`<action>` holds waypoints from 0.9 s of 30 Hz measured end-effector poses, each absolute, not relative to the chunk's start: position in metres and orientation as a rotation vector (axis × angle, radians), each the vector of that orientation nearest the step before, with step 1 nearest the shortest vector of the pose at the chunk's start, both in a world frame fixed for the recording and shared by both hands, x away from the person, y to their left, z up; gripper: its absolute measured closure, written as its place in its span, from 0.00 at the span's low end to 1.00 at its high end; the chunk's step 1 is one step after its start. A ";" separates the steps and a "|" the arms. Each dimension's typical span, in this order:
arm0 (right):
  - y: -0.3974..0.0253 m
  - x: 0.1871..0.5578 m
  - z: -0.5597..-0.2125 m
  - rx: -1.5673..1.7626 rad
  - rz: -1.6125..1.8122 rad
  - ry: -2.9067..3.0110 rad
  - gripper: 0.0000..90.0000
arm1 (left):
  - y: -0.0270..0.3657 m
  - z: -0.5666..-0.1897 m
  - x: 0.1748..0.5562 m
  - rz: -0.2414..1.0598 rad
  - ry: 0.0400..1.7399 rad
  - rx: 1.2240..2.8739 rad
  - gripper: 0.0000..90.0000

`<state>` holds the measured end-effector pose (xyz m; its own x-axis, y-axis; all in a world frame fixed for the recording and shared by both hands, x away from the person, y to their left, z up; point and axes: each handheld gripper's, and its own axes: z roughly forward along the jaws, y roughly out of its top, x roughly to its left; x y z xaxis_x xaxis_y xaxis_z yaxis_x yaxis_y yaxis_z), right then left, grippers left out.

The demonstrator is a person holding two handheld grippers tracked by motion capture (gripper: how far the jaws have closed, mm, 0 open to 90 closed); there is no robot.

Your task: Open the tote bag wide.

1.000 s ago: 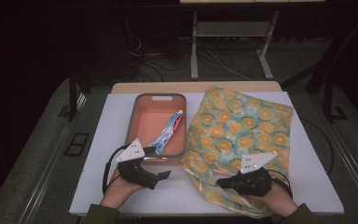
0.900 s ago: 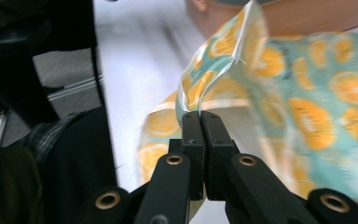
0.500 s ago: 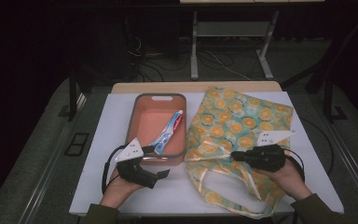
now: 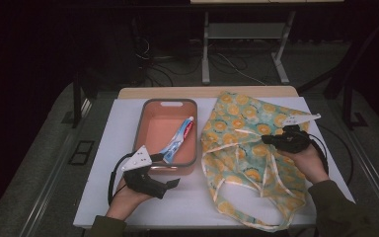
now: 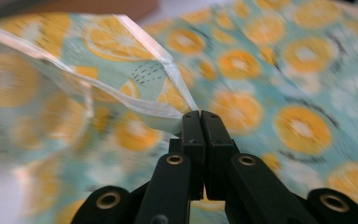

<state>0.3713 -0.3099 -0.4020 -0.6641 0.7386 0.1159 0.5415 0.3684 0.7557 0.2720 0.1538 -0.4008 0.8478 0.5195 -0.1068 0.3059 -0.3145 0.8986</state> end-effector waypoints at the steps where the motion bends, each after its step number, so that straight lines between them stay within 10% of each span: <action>1: -0.313 0.376 -0.407 1.170 1.157 2.384 0.98 | 0.154 -0.401 0.272 0.242 0.614 1.923 0.00; 7: -0.321 0.396 -0.439 1.313 1.071 2.398 0.98 | 0.154 -0.401 0.273 0.235 0.615 1.921 0.00; 16: -0.325 0.367 -0.398 1.289 1.227 2.367 0.46 | 0.154 -0.401 0.272 0.238 0.614 1.921 0.00; 27: -0.268 0.301 -0.385 0.931 1.307 2.587 0.51 | 0.153 -0.400 0.271 0.241 0.606 1.927 0.00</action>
